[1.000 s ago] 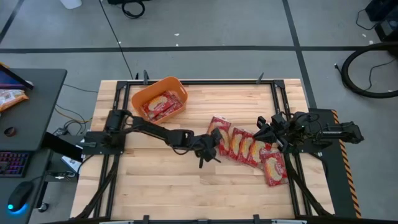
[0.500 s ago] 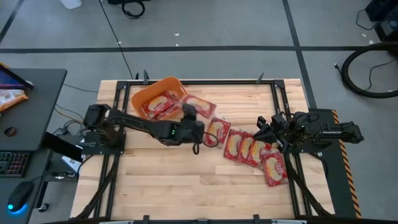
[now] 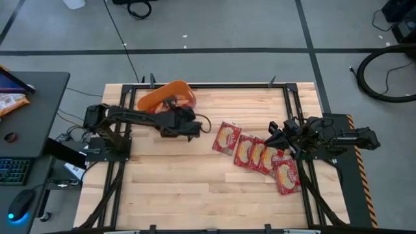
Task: Sort popcorn bags into baskets
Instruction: Put the red popcorn pack into the orange bin
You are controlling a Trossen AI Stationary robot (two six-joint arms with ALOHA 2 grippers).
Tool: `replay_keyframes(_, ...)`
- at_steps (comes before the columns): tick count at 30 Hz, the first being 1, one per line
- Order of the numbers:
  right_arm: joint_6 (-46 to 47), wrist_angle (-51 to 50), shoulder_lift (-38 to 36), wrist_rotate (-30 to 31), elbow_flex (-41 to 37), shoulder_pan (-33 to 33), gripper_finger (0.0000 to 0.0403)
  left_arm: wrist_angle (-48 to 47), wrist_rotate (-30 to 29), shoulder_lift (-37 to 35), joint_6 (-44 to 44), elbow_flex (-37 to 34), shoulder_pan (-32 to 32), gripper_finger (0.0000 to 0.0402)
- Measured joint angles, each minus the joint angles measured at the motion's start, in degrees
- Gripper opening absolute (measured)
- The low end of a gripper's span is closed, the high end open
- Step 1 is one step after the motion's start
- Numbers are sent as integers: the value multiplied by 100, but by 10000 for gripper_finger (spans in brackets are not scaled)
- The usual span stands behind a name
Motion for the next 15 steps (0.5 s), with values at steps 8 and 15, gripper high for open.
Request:
replay_keyframes(8,0,-4,0,0,1,1,61,-440,997,8,-729,-210,665,1)
replay_keyframes(15,0,-4,0,0,0,0,61,-367,1069,8,-889,-735,1099,1)
